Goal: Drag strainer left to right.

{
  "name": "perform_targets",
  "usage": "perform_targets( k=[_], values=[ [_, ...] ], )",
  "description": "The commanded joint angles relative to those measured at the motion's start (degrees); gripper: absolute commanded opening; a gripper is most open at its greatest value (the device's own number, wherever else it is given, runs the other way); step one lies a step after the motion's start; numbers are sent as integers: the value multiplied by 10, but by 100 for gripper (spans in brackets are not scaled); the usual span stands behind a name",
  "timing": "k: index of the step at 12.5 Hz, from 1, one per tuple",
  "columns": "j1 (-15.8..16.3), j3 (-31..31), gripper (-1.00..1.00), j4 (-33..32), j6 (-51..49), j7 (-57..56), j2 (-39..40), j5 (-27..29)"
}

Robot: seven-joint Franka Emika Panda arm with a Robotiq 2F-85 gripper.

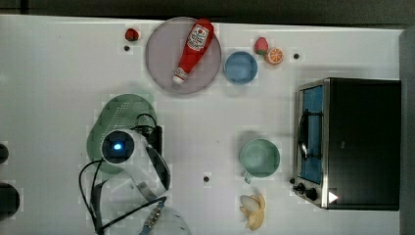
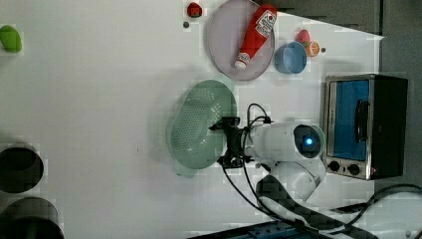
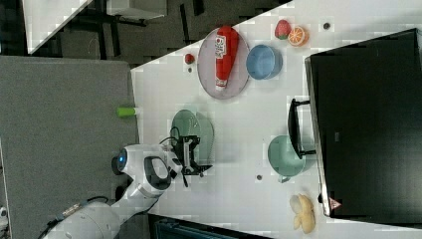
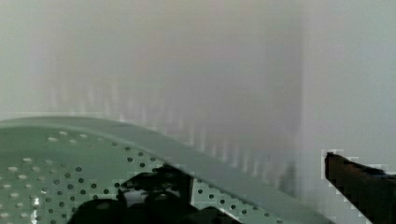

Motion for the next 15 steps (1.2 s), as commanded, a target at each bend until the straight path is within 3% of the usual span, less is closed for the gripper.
perform_targets(
  k=[1,8,15],
  values=[
    [-60,-13,100,-9,3,-76,-23,5],
    [-115,-57,100,-24,3,-166,-40,5],
    [-123,-135,100,-25,4,-257,-52,5]
  ],
)
